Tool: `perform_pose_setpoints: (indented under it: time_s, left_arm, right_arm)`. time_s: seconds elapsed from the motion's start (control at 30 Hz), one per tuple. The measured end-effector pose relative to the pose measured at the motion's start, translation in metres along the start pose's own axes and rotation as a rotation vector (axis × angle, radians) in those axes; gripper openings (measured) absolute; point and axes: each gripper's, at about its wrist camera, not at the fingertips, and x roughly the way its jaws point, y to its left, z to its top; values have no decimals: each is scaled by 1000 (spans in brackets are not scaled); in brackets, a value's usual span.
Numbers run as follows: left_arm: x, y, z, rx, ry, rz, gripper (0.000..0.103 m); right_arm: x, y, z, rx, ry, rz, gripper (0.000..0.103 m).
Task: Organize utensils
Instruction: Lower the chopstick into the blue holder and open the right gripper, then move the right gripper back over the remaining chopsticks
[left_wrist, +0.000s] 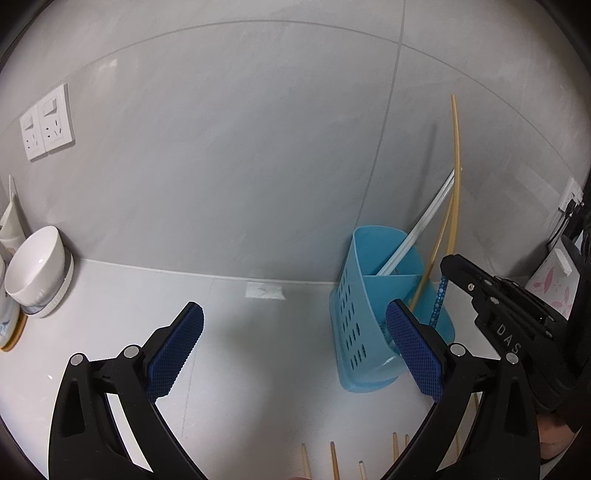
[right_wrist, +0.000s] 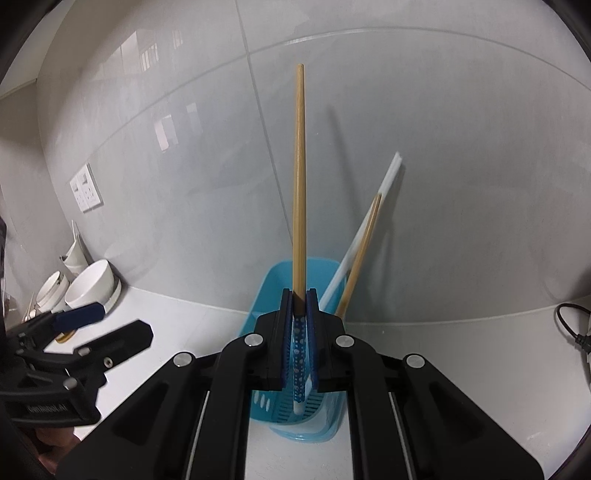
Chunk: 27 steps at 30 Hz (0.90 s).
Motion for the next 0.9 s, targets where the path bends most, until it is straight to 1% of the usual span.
perform_pose_setpoints:
  time_s: [0.47,0.57,0.63,0.67,0.7,0.73,0.77,0.83,0.9]
  left_arm:
    - [2,8,-5,-18,12,5,97]
    - [1,8,-5,-19,10,4,97]
    - [-1,8,-5,-20,9,0,97]
    - [-3,8,-5,-20,6,0,97]
    - [-5,7,-5,-19,4,1,97]
    - [-7,7,-5,-20,1,-2,97]
    - [-10,6,-5,-19,1,-5,97]
    - [-16,5,-6,-17,-6,-8,97]
    - [-23,3,-8,-15,-6,-9,97]
  right_arm:
    - [16,7,-13,-32,45,-25,7]
    - [13,8,-13,-45,54,-35,11]
    - [5,6,-10,-42,57,-31,25]
    - [-2,4,-8,-39,49,-32,27]
    - [-7,1,-7,-35,49,-31,32]
    - [-12,0,-5,-31,52,-34,38]
    - [-19,-3,-3,-25,51,-37,42]
    - [-35,-9,0,-19,49,-52,56]
    - [-48,-14,1,-16,57,-63,66]
